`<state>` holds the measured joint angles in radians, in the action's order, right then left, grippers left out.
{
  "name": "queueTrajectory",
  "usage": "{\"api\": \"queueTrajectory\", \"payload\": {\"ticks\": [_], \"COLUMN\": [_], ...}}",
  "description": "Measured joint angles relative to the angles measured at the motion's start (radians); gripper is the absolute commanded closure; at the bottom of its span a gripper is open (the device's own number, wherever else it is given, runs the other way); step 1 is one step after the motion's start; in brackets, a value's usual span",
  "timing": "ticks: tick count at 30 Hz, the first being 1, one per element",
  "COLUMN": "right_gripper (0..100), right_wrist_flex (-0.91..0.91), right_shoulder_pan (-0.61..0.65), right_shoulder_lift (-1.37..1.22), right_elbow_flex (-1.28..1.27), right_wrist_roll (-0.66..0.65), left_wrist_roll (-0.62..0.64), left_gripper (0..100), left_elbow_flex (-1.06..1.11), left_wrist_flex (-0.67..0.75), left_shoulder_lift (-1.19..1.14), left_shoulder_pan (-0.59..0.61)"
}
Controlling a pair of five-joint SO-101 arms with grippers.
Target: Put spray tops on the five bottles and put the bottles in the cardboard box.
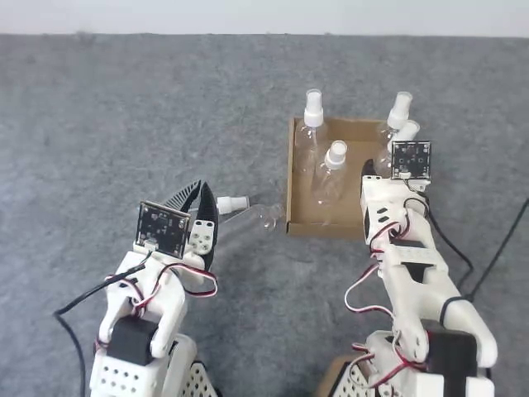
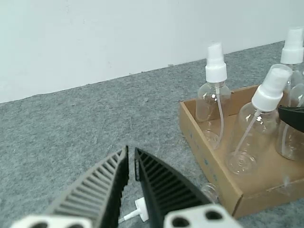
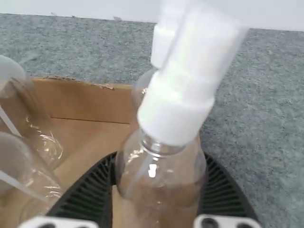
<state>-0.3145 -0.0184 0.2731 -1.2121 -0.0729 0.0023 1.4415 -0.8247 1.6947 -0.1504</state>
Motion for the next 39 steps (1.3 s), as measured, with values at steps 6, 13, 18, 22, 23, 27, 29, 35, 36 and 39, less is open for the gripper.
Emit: {"api": "queueTrajectory", "payload": {"ticks": [6,13,18,22,23,27,29,35,36,39], "right_gripper": [85.3,75.1,69.4,69.5,69.5,69.5,69.5,69.5,69.5,69.5], "right_wrist_flex": [0.0,0.0,0.0,0.0,0.0,0.0,0.0,0.161,0.189,0.264], "right_shoulder_pan": [0.0,0.0,0.0,0.0,0.0,0.0,0.0,0.002,0.006,0.021], "right_shoulder_lift": [0.0,0.0,0.0,0.0,0.0,0.0,0.002,0.176,0.21,0.313], "right_elbow_flex": [0.0,0.0,0.0,0.0,0.0,0.0,0.0,0.0,0.0,0.0], "right_wrist_roll": [0.0,0.0,-0.003,-0.005,-0.005,-0.008,-0.008,-0.008,-0.008,-0.008], "left_wrist_roll": [0.0,0.0,0.0,0.0,0.0,0.0,0.0,0.0,0.0,0.0], "left_gripper": [99,99,99,99,99,99,99,99,99,99], "left_elbow_flex": [0.0,0.0,0.0,0.0,0.0,0.0,0.0,0.0,0.0,0.0], "left_wrist_flex": [0.0,0.002,0.002,0.002,0.002,0.002,0.002,0.002,0.002,0.002], "left_shoulder_lift": [0.0,0.0,0.0,0.0,0.0,0.0,0.0,0.0,0.0,0.0], "left_shoulder_pan": [0.0,0.0,0.0,0.0,0.0,0.0,0.0,0.0,0.0,0.0]}}
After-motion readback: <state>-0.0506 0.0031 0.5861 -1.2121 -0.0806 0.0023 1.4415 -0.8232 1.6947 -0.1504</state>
